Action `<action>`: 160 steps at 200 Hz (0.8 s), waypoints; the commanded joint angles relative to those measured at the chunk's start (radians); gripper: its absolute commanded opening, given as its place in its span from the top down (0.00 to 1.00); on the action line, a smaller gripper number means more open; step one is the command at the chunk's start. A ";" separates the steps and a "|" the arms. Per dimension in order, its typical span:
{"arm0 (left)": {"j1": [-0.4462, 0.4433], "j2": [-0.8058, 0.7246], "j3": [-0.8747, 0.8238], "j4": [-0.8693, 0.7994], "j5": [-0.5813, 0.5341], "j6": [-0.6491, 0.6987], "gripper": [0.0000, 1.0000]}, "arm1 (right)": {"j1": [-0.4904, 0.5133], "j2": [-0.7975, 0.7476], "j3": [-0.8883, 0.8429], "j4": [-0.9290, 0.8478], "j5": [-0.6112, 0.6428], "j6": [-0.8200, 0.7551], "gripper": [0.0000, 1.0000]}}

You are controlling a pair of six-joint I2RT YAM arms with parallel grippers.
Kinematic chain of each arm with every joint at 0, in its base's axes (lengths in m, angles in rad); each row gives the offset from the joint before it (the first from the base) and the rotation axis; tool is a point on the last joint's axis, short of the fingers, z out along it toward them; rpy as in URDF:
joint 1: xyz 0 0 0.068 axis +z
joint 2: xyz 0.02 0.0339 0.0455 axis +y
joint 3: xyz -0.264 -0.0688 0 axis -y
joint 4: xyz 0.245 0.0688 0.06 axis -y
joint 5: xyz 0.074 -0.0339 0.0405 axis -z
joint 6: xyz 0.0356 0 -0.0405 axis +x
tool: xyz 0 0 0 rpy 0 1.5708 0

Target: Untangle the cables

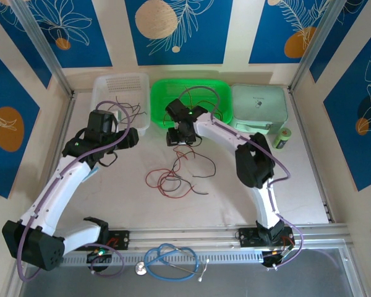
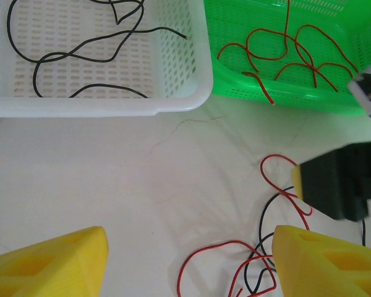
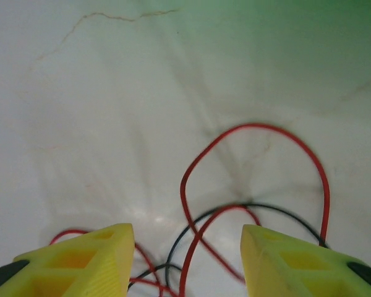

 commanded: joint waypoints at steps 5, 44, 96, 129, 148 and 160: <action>-0.001 -0.012 0.004 -0.022 -0.009 -0.009 0.30 | -0.001 0.094 0.125 -0.167 -0.014 -0.184 0.53; -0.001 -0.012 0.020 -0.035 -0.011 -0.004 0.30 | 0.008 0.173 0.214 -0.219 -0.027 -0.257 0.57; -0.002 -0.006 0.022 -0.028 -0.006 -0.007 0.30 | 0.039 0.211 0.230 -0.268 0.004 -0.295 0.61; -0.001 0.004 0.017 -0.022 0.000 -0.010 0.30 | 0.034 0.237 0.246 -0.269 0.040 -0.269 0.67; -0.002 0.006 0.015 -0.022 0.000 -0.012 0.30 | 0.028 0.243 0.261 -0.261 0.056 -0.247 0.73; -0.002 0.006 0.014 -0.022 -0.003 -0.012 0.30 | 0.023 0.241 0.266 -0.251 0.050 -0.236 0.73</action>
